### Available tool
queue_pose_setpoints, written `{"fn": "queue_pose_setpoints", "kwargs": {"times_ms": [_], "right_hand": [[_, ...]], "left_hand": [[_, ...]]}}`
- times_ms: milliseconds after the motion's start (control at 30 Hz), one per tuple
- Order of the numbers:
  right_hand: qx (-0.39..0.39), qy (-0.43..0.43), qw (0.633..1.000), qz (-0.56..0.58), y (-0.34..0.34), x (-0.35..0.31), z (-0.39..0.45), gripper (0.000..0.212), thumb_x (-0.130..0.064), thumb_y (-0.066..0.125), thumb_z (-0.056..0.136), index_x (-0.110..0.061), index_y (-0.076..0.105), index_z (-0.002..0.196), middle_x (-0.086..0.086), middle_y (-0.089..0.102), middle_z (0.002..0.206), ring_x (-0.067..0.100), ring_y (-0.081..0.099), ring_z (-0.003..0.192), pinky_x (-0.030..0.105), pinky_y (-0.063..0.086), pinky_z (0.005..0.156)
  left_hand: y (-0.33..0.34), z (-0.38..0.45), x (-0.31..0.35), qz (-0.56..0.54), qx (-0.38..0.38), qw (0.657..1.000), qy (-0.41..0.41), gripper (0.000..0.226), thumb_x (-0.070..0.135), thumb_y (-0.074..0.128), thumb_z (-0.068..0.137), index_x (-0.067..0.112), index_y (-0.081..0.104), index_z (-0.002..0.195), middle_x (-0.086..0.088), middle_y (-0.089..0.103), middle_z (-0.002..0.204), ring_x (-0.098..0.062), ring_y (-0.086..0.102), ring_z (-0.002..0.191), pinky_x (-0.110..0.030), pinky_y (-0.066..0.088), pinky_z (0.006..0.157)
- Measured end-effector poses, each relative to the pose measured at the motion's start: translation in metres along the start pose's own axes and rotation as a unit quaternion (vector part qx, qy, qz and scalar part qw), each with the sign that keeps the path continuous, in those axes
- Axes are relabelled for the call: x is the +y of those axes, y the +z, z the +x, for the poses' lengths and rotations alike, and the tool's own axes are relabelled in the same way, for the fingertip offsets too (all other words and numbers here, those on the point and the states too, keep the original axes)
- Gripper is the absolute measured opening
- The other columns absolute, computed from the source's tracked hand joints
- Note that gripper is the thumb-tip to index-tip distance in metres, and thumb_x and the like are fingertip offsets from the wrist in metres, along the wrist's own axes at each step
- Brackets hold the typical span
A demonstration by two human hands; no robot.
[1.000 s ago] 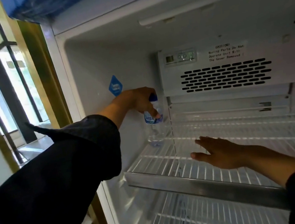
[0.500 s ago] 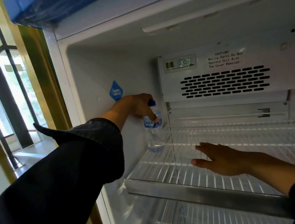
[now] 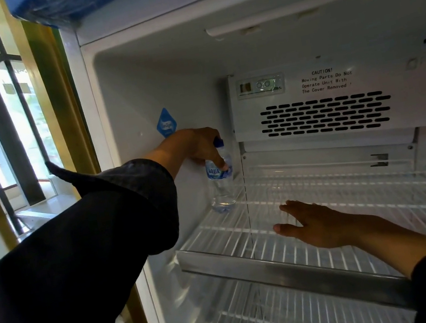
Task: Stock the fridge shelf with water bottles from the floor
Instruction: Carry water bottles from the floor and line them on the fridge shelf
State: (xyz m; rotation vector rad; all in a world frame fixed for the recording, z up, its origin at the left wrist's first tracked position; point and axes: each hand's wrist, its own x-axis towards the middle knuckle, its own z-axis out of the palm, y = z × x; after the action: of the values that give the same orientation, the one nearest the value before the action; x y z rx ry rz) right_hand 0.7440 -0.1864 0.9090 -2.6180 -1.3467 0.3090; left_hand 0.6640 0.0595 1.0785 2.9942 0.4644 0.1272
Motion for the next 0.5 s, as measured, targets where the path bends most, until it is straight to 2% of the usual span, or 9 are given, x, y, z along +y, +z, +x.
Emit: {"fn": "queue_pose_setpoints", "kwargs": {"times_ms": [200, 300, 400, 500], "right_hand": [[0.002, -0.001, 1.000, 0.006, 0.000, 0.001, 0.001, 0.099, -0.083, 0.017, 0.071, -0.029, 0.000, 0.153, -0.003, -0.006, 0.161, 0.016, 0.001, 0.148, 0.034, 0.000, 0.116], [0.006, -0.006, 1.000, 0.012, 0.002, 0.001, 0.002, 0.100, -0.084, 0.017, 0.072, -0.028, 0.000, 0.153, -0.003, -0.006, 0.161, 0.015, -0.002, 0.148, 0.032, -0.002, 0.116], [0.009, -0.004, 1.000, 0.014, 0.002, 0.003, 0.001, 0.103, -0.087, 0.017, 0.069, -0.029, 0.001, 0.153, -0.004, -0.004, 0.161, 0.015, 0.001, 0.148, 0.033, 0.000, 0.116], [0.059, -0.039, 0.997, 0.012, -0.005, -0.005, -0.005, 0.100, -0.085, 0.024, 0.071, -0.029, 0.010, 0.153, -0.003, 0.009, 0.161, 0.016, 0.016, 0.145, 0.035, 0.008, 0.117]], "left_hand": [[0.002, -0.005, 0.001, -0.010, 0.008, 1.000, -0.011, 0.080, 0.040, 0.080, 0.075, 0.014, 0.038, 0.138, -0.003, 0.048, 0.137, -0.022, 0.052, 0.118, -0.033, 0.046, 0.098], [-0.001, -0.013, 0.003, -0.021, 0.024, 0.999, -0.016, 0.091, 0.039, 0.080, 0.076, 0.014, 0.027, 0.146, -0.006, 0.045, 0.143, -0.025, 0.049, 0.124, -0.036, 0.043, 0.102], [-0.001, -0.032, 0.006, -0.038, 0.080, 0.996, 0.011, 0.097, 0.037, 0.080, 0.076, 0.014, 0.020, 0.148, -0.011, 0.039, 0.148, -0.027, 0.043, 0.131, -0.036, 0.039, 0.106], [0.009, -0.065, 0.010, -0.070, 0.146, 0.985, 0.065, 0.093, 0.034, 0.082, 0.074, 0.016, 0.025, 0.146, -0.010, 0.041, 0.144, -0.023, 0.045, 0.127, -0.027, 0.039, 0.098]]}}
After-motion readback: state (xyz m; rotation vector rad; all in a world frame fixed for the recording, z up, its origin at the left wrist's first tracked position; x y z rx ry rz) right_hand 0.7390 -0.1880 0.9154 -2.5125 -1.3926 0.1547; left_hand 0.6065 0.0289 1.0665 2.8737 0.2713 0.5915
